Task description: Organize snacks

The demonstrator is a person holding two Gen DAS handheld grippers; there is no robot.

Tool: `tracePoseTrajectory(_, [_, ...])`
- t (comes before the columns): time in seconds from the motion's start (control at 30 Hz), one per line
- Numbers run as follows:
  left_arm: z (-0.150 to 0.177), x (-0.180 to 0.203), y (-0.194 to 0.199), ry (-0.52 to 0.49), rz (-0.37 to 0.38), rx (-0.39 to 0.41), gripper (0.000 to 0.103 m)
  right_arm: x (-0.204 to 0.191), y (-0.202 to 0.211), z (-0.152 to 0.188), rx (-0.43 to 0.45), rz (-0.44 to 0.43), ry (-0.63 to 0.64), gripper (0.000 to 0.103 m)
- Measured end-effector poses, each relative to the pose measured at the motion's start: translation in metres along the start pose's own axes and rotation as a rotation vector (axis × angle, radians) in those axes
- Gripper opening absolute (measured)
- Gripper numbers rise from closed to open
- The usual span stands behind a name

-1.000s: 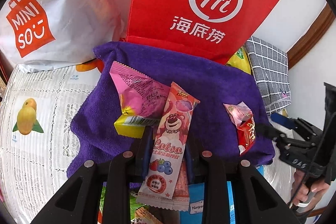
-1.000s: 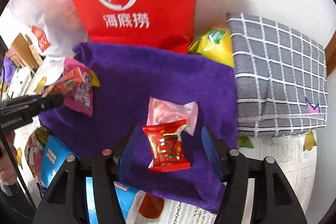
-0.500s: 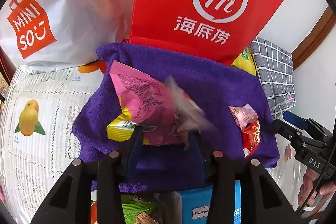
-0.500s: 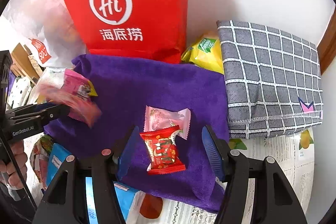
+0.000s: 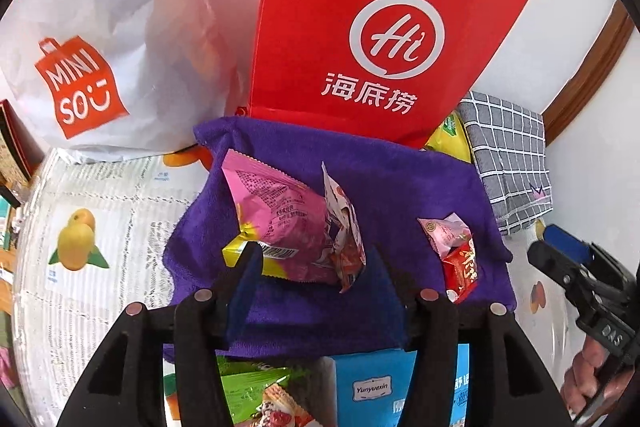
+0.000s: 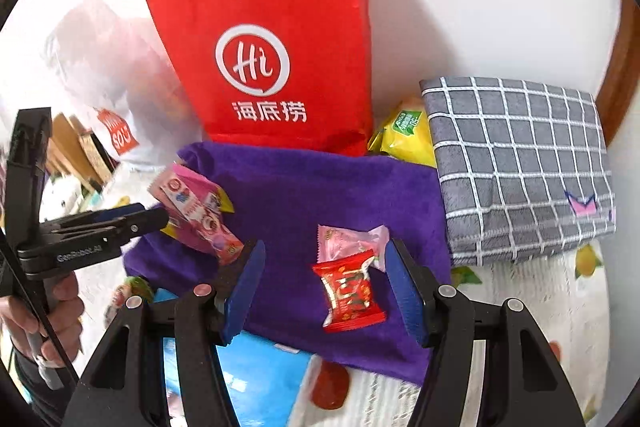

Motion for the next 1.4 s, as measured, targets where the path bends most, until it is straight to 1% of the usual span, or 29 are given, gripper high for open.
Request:
tracePoseTrajectory(0.1, [0.000, 0.005, 0.007, -0.012, 0.011, -0.001, 0.053, 0.000, 0.007, 0.018, -0.023, -0.013, -0.014, 0.062])
tracePoseTrajectory(0.23, [-0.001, 0.016, 0.020, -0.035, 0.014, 0.007, 0.054, 0.003, 0.017, 0.046, -0.048, 0.003, -0.018, 0.062])
tracePoseTrajectory(0.33, [-0.002, 0.024, 0.033, -0.054, 0.023, 0.010, 0.055, 0.002, 0.028, 0.069, -0.072, -0.003, -0.020, 0.062])
tracePoseTrajectory(0.37, [-0.002, 0.025, 0.039, -0.052, 0.027, 0.019, 0.056, 0.002, 0.034, 0.077, -0.075, -0.008, -0.024, 0.062])
tracePoseTrajectory(0.4, [-0.001, 0.026, 0.045, -0.051, 0.032, 0.029, 0.059, 0.001, 0.039, 0.085, -0.073, -0.013, -0.027, 0.062])
tracePoseTrajectory(0.43, [0.001, 0.028, 0.050, -0.054, 0.036, 0.037, 0.061, 0.001, 0.043, 0.091, -0.073, -0.016, -0.024, 0.062])
tracePoseTrajectory(0.5, [0.009, 0.028, 0.060, -0.061, 0.032, 0.050, 0.062, -0.001, 0.052, 0.107, -0.075, -0.025, -0.027, 0.063])
tracePoseTrajectory(0.6, [0.026, 0.027, 0.067, -0.068, 0.028, 0.041, 0.062, -0.009, 0.060, 0.136, -0.083, -0.061, -0.036, 0.068])
tracePoseTrajectory(0.7, [0.051, 0.021, 0.074, -0.074, 0.022, 0.031, 0.062, -0.015, 0.058, 0.161, -0.088, -0.069, -0.016, 0.068])
tracePoseTrajectory(0.8, [0.075, 0.010, 0.083, -0.066, 0.015, 0.028, 0.062, -0.023, 0.048, 0.192, -0.116, -0.083, -0.002, 0.068])
tracePoseTrajectory(0.83, [0.082, 0.007, 0.085, -0.059, 0.015, 0.027, 0.062, -0.025, 0.044, 0.199, -0.124, -0.077, 0.007, 0.068])
tracePoseTrajectory(0.9, [0.099, -0.003, 0.092, -0.042, 0.014, 0.026, 0.062, -0.027, 0.037, 0.213, -0.124, -0.038, 0.033, 0.068])
tracePoseTrajectory(0.93, [0.105, -0.006, 0.095, -0.038, 0.013, 0.025, 0.062, -0.028, 0.034, 0.218, -0.120, -0.023, 0.048, 0.068])
tracePoseTrajectory(1.03, [0.124, -0.016, 0.102, -0.025, 0.009, 0.024, 0.062, -0.033, 0.023, 0.230, -0.122, -0.016, 0.069, 0.068])
tracePoseTrajectory(1.2, [0.150, -0.025, 0.109, -0.012, 0.014, 0.020, 0.062, -0.032, 0.004, 0.233, -0.105, 0.061, 0.079, 0.068])
tracePoseTrajectory(1.23, [0.154, -0.025, 0.109, -0.011, 0.014, 0.019, 0.062, -0.030, 0.001, 0.232, -0.103, 0.062, 0.070, 0.065])
tracePoseTrajectory(1.27, [0.160, -0.026, 0.109, -0.013, 0.015, 0.016, 0.062, -0.029, 0.001, 0.230, -0.085, 0.060, 0.066, 0.057])
tracePoseTrajectory(1.3, [0.165, -0.026, 0.108, -0.016, 0.014, 0.009, 0.062, -0.028, 0.002, 0.228, -0.062, 0.057, 0.062, 0.054])
tracePoseTrajectory(1.4, [0.179, -0.026, 0.105, -0.022, 0.015, -0.002, 0.062, -0.028, 0.006, 0.229, -0.062, 0.036, 0.063, 0.052])
Point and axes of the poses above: each gripper's, at about its wrist camera, not at the fingertips, and y roughly against the way its jaws point, x to its right, z to its underside, the point moved 8 cm from there along -y, roughly the way its jaws point, and after that the axes turned 15 degrees about -y, right-handed, at the moved point
